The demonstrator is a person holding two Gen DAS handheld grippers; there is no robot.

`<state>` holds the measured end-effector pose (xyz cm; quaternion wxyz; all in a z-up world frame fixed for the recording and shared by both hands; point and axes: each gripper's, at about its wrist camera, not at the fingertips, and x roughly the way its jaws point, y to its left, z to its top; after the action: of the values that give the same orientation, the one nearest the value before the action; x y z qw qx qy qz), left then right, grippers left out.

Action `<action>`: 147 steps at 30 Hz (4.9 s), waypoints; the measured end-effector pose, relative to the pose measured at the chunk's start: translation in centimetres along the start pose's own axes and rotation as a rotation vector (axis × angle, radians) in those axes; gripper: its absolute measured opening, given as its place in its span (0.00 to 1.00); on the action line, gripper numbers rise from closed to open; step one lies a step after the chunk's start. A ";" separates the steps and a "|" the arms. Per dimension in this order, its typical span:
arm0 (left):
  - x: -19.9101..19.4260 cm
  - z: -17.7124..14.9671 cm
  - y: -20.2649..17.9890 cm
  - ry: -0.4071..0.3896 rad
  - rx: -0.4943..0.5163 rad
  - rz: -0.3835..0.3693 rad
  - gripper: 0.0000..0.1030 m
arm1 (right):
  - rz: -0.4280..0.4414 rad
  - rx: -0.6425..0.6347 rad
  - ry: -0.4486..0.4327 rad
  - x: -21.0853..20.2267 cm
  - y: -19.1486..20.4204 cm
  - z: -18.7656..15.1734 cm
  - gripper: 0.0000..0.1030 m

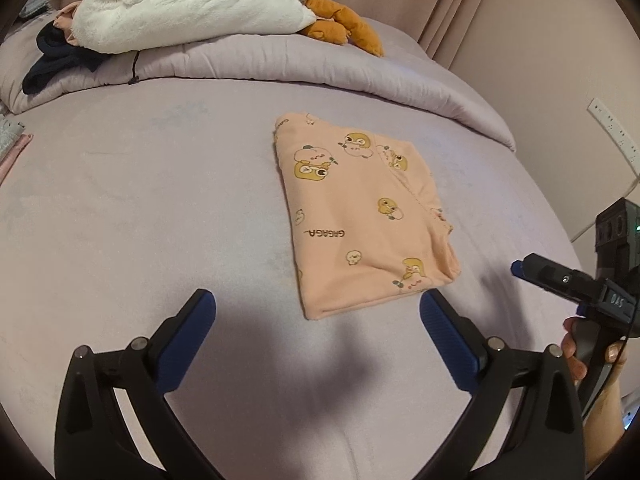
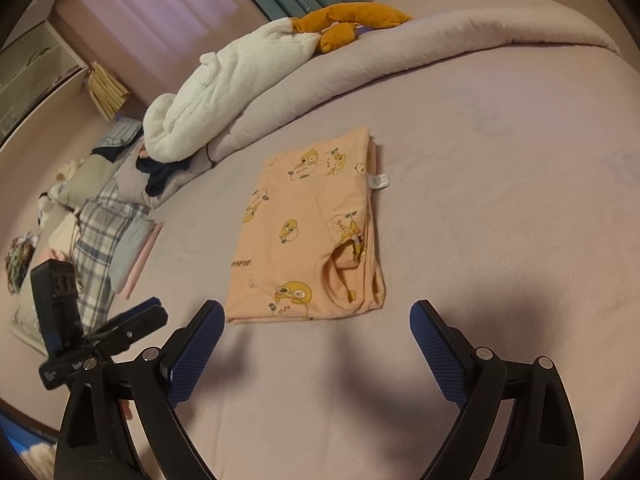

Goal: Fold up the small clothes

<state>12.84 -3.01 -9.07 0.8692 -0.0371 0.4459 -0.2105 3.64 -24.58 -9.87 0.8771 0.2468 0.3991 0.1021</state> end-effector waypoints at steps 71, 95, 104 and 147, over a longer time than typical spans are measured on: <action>10.7 4.1 0.4 0.114 0.017 -0.026 0.99 | 0.038 0.010 0.078 8.1 -2.7 5.6 0.94; 12.2 4.7 -0.2 0.114 0.041 -0.045 0.99 | 0.082 0.000 0.083 10.1 -2.9 6.9 0.94; 12.6 5.0 -0.6 0.113 0.053 -0.064 0.99 | 0.124 -0.012 0.098 11.2 -2.2 7.4 0.94; 13.8 5.9 -1.8 0.113 0.062 -0.082 0.85 | 0.125 -0.074 0.118 12.5 -2.0 7.6 0.50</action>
<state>24.00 -10.85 -15.51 0.8341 -0.0162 0.4854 -0.2615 17.60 -24.26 -14.76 0.8526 0.2320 0.4300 0.1856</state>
